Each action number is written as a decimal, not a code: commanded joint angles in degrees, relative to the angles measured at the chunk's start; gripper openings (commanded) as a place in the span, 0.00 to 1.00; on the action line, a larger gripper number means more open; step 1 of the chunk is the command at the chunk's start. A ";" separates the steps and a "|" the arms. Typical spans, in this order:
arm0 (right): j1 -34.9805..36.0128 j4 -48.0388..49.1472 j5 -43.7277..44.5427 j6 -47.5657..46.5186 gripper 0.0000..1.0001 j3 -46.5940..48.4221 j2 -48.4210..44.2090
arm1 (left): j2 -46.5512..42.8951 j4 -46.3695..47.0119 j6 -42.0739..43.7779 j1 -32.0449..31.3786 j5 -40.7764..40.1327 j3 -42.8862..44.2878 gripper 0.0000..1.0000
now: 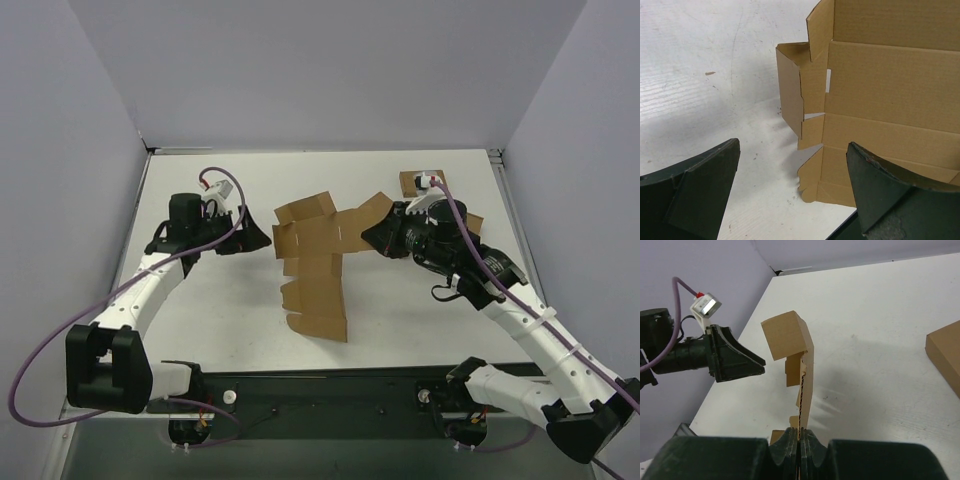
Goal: Fold the paper box
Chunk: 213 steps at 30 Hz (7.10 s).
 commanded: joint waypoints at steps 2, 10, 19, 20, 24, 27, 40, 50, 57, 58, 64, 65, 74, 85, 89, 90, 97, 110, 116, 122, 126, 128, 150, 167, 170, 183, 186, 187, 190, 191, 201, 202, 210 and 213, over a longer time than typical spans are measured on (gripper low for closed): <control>-0.25 2.24 -4.03 1.95 0.00 -0.17 -2.60 | 1.52 4.28 -1.09 -1.78 3.03 0.06 0.97; -0.33 3.20 -6.40 3.09 0.00 -0.08 -4.01 | 4.59 4.46 -1.53 -2.75 2.59 1.29 0.91; -0.77 2.07 -4.13 2.56 0.00 -0.79 -4.98 | 2.14 5.16 0.05 -2.84 2.51 0.24 0.21; -0.86 1.71 -3.60 2.22 0.00 -0.96 -5.15 | 0.92 5.07 0.92 -2.93 2.33 0.06 0.16; -1.91 -1.35 1.49 0.81 0.00 -2.10 -6.47 | -3.13 2.35 5.41 -4.59 -1.53 0.15 0.00; -2.62 -4.25 7.46 0.45 0.05 -3.95 -7.35 | -6.91 1.38 9.01 -6.26 -4.43 -0.29 0.00; 0.63 -0.76 16.63 2.51 0.79 -10.28 -12.62 | -11.57 -2.05 17.98 -16.29 -14.64 -0.29 0.00; 2.13 5.16 9.71 18.49 0.81 -6.31 -4.45 | -14.65 -1.52 20.45 -19.45 -14.28 -1.35 0.00; 6.61 31.49 13.71 43.74 0.80 -20.64 -2.26 | -16.32 -0.99 22.91 -21.99 -17.35 -2.05 0.00; 6.52 32.64 13.81 45.52 0.80 -21.35 -1.56 | -16.50 -0.99 22.99 -22.26 -17.97 -2.14 0.00; 6.52 37.30 18.64 54.92 0.80 -26.53 -2.16 | -17.55 -0.82 23.78 -24.28 -18.59 -2.23 0.00; 6.00 38.52 18.91 55.55 0.80 -27.41 -2.60 | -17.73 -0.47 23.87 -24.46 -18.50 -2.31 0.00; 0.28 41.78 16.98 63.81 0.78 -33.66 -3.75 | -19.13 0.41 24.84 -26.39 -18.06 -2.84 0.00; -0.33 44.07 15.83 65.49 0.75 -34.45 0.03 | -20.19 0.15 26.77 -28.94 -20.34 -3.37 0.00; -0.33 45.83 15.22 66.20 0.73 -35.42 1.43 | -20.45 0.59 27.30 -29.38 -20.52 -3.81 0.00; -0.33 46.09 14.96 66.28 0.72 -35.50 1.61 | -20.54 0.59 27.39 -29.56 -20.78 -3.81 0.00; 0.46 47.24 13.55 65.76 0.49 -36.20 3.90 | -20.01 0.68 27.13 -29.73 -22.01 -3.90 0.00; 3.79 51.72 15.66 66.20 0.18 -37.79 8.99 | -17.29 0.41 25.28 -29.73 -20.87 -3.37 0.00; 4.15 58.48 15.66 67.16 0.02 -39.11 13.03 | -16.94 0.06 24.31 -29.73 -21.40 -3.28 0.00; 5.11 61.04 17.49 67.08 0.00 -38.93 14.97 | -16.24 -1.42 23.17 -29.65 -24.03 -2.58 0.21; 5.99 61.13 19.87 66.55 0.00 -39.02 14.45 | -16.23 -2.05 21.95 -29.56 -25.96 -1.88 0.63; 6.78 60.60 21.71 66.29 0.00 -39.20 13.92 | -16.93 -1.96 19.15 -29.65 -27.98 -1.18 0.69; 11.88 47.52 35.16 62.86 0.00 -38.32 5.93 | -18.79 12.54 -7.94 -43.36 -28.87 -13.30 0.65; 12.15 44.34 34.20 65.93 0.00 -39.81 2.41 | -3.67 22.65 -6.27 -43.44 -41.78 -14.88 0.63; 12.23 44.07 34.38 66.02 0.00 -39.90 2.14 | -2.44 24.23 -6.80 -43.45 -43.28 -15.76 0.58; 13.20 44.34 35.17 67.25 0.00 -40.16 2.58 | 6.61 33.90 -8.38 -43.44 -40.30 -16.47 0.49; 13.46 44.08 35.26 67.16 0.00 -40.08 2.58 | 9.07 36.18 -7.51 -43.36 -39.25 -15.85 0.46; 13.38 43.99 35.52 67.16 0.00 -40.08 2.58 | 9.78 36.97 -7.24 -43.44 -38.72 -15.76 0.46; 13.64 43.55 35.69 67.16 0.00 -39.99 2.58 | 11.89 38.29 -6.80 -43.36 -38.10 -15.06 0.44; 13.64 43.29 35.78 67.25 0.00 -39.90 2.58 | 12.76 38.47 -6.80 -43.36 -38.01 -14.88 0.43; 14.43 38.90 39.37 67.96 0.00 -40.69 -0.58 | 16.28 46.29 -6.28 -43.45 -33.02 -14.18 0.41; 14.61 38.11 39.82 67.95 0.00 -40.60 -1.11 | 16.46 47.51 -6.10 -43.62 -32.48 -14.18 0.42; 14.87 34.41 42.02 67.60 0.00 -41.13 -4.54 | 18.74 57.36 -4.52 -44.94 -27.47 -15.50 0.41; 14.87 34.41 41.85 67.78 0.00 -41.13 -4.45 | 19.54 57.02 -3.73 -45.29 -27.11 -14.18 0.41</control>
